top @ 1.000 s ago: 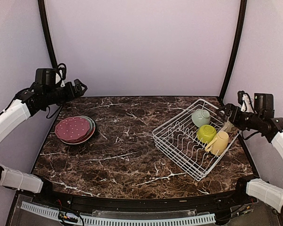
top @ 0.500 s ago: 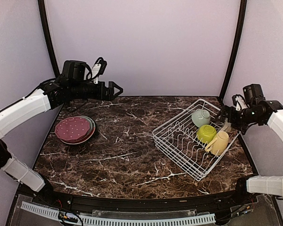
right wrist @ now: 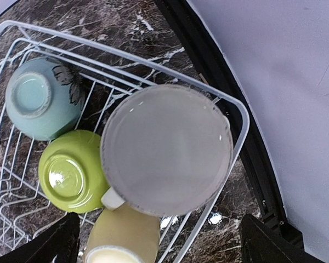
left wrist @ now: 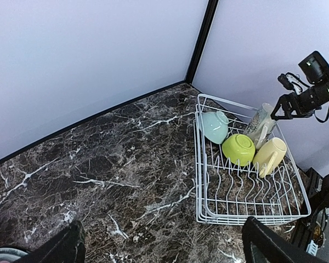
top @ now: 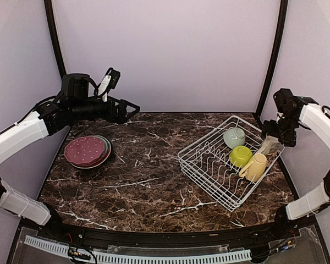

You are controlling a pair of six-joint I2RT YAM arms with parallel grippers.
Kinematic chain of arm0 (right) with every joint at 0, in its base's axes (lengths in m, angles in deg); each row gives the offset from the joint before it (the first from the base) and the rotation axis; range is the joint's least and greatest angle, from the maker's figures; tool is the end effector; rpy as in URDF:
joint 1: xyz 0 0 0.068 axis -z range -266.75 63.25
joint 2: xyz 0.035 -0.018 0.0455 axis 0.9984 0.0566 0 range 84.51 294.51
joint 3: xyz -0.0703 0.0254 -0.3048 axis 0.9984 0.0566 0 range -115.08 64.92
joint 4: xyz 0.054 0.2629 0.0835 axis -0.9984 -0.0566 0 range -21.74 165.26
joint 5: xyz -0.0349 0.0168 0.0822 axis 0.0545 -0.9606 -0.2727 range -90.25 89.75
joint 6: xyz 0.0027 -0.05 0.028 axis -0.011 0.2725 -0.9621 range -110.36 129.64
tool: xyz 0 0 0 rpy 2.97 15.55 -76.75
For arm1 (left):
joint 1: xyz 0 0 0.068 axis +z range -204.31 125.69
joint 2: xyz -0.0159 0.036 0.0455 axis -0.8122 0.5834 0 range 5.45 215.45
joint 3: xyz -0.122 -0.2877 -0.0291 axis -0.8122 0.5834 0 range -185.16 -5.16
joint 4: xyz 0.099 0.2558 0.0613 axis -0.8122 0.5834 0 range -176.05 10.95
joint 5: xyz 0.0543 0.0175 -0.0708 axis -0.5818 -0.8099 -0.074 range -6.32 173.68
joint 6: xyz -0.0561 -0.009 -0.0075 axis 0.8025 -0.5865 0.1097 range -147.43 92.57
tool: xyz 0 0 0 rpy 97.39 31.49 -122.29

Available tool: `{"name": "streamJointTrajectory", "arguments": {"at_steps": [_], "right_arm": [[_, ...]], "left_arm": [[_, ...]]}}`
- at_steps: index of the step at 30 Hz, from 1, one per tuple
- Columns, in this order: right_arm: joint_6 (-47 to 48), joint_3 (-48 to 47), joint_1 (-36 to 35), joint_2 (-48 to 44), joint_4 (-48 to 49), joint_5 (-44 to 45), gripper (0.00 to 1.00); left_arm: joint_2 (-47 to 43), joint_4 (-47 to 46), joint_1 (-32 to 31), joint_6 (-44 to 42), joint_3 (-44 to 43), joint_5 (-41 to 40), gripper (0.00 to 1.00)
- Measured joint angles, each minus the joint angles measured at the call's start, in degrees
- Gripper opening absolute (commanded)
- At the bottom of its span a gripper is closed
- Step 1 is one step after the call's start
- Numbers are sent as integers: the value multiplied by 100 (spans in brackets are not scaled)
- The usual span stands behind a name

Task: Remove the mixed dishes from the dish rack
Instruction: Place the plate on the plate, then grab the cup from the dish rack.

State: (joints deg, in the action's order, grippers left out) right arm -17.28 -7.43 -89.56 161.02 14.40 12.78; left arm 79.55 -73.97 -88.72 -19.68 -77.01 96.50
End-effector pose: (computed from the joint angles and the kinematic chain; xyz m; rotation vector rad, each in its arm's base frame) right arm 0.2660 0.0040 0.3489 0.6214 2.5874 -0.1427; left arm 0.2540 -0.1849 0.4294 0.5892 1.7800 -0.7176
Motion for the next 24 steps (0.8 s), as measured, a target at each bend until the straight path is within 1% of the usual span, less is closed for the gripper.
{"name": "streamJointTrajectory", "arguments": {"at_steps": [5, 13, 18, 21, 24], "right_arm": [[-11, -199, 166, 481, 81, 210, 99], [50, -302, 210, 940, 522, 210, 98], [42, -262, 245, 1086, 693, 205, 94], [31, -205, 354, 1113, 833, 177, 89], [26, -37, 498, 1143, 1088, 107, 86]], "left_arm": [[2, -46, 0, 11, 50, 120, 99], [28, -44, 0, 7, 59, 249, 99], [101, -37, 0, -37, 59, 286, 99], [131, -9, 0, -74, 59, 284, 99], [151, 7, 0, -109, 59, 284, 99]]}}
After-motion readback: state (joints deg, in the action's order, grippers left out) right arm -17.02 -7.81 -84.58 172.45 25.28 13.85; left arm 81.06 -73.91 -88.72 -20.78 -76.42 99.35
